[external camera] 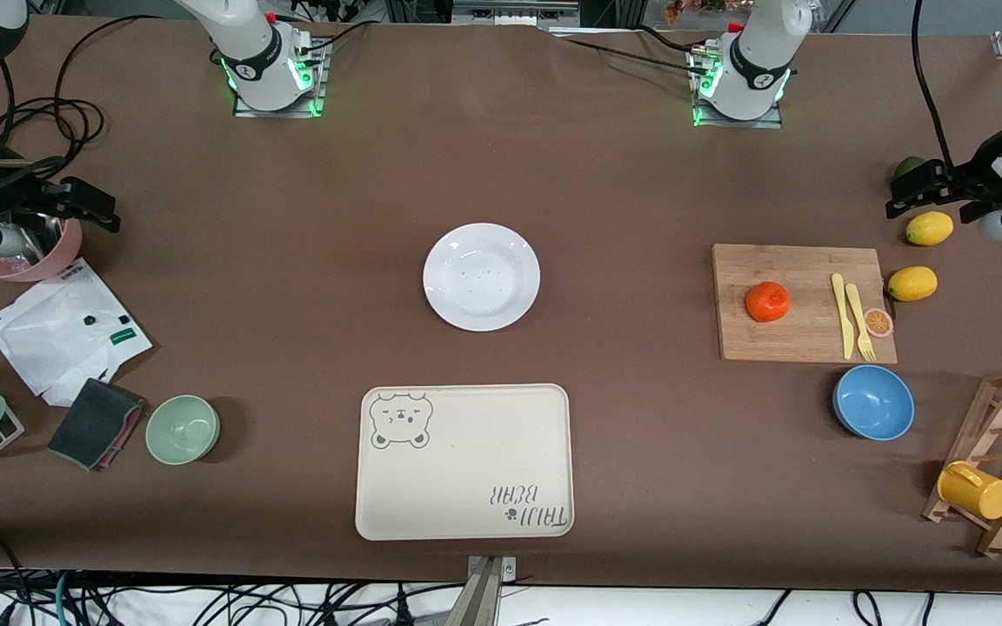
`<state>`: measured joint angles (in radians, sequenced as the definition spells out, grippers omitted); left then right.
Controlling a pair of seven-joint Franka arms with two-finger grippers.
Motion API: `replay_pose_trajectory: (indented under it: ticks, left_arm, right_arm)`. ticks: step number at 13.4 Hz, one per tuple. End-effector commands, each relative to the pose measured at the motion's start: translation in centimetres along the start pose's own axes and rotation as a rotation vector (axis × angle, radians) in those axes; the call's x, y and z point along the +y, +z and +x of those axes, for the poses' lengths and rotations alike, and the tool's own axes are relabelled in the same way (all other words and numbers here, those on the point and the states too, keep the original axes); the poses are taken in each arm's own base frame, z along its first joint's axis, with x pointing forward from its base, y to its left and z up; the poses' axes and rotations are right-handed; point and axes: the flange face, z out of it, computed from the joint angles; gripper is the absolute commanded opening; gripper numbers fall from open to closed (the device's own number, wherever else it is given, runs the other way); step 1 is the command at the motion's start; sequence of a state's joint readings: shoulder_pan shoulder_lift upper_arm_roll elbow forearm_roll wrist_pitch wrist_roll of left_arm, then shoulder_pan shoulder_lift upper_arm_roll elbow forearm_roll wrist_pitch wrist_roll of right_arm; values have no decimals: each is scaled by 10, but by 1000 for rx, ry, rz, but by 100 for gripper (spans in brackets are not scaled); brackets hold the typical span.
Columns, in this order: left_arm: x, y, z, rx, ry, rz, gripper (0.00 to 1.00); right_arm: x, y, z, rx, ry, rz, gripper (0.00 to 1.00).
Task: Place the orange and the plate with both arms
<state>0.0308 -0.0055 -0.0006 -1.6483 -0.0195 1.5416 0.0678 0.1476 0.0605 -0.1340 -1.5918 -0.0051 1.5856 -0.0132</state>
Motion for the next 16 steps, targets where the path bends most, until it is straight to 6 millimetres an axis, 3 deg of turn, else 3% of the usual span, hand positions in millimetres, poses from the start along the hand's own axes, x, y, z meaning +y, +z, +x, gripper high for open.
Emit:
replay_pose_trajectory:
  ticks: [1, 9, 13, 16]
  left_arm:
    - [-3, -5, 3, 10, 21, -28, 100]
    - [-3, 0, 3, -9, 22, -32, 100]
    - [-5, 51, 22, -125, 25, -43, 100]
    - [-5, 78, 40, -116, 29, -31, 100]
  right_arm:
    - [-1, 0, -2, -4, 7, 3, 100]
    - [-1, 0, -2, -5, 7, 3, 100]
    - [-1, 0, -2, -4, 7, 3, 100]
    - [-1, 0, -2, -4, 7, 3, 100]
